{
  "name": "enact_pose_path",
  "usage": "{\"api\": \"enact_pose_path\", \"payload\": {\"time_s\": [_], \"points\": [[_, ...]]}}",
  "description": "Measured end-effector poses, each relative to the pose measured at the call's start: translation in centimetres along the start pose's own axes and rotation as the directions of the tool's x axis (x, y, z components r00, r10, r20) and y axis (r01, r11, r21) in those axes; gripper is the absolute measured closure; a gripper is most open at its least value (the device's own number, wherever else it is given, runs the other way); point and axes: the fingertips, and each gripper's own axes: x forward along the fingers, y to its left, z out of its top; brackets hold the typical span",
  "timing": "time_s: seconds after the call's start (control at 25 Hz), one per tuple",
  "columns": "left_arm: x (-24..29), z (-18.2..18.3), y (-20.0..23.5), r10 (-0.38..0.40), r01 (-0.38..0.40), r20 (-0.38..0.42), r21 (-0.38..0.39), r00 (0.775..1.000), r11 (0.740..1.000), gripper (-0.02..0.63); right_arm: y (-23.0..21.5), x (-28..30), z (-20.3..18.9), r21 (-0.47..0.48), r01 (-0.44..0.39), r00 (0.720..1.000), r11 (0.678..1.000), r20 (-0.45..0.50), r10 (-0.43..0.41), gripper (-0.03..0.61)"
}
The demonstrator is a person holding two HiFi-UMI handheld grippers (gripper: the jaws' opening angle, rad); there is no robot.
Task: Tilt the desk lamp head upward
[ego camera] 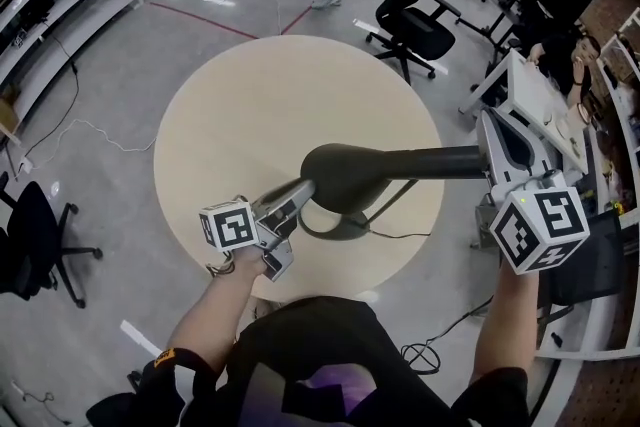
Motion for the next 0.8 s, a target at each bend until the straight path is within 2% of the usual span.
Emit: {"api": "enact_pose_path", "payload": {"time_s": [0.24,0.36,0.52,0.68,0.8], "points": [[-1.6,4.0,-1.9,0.014,-0.018,0.036,0.104,0.999,0.994,0.439,-0.1,-0.2,-0.8,0.051,0.035,0.999,0.998,-0.001,-0.035,0.565],[-1.8,5.2,-3.3,0.008,-0.02,0.074,0.159,0.997,0.987,0.45,-1.2,-1.3,-2.7,0.084,0.054,0.999,0.995,-0.003,-0.054,0.565],[-1.7,6.2,-5.4,-0.004,-0.021,0.102,0.244,0.995,0.969,0.465,-2.4,-2.9,-5.7,0.134,0.077,0.997,0.988,0.002,-0.078,0.565],[-2.6,9.5,-8.5,-0.019,-0.018,0.12,0.302,0.993,0.953,0.476,-2.0,-2.8,-5.2,0.155,0.092,0.996,0.984,-0.012,-0.092,0.565],[-2.1,10.6,-10.4,-0.023,-0.023,0.126,0.351,0.992,0.936,0.483,-2.4,-3.0,-6.1,0.165,0.099,0.995,0.981,-0.019,-0.097,0.565]]}}
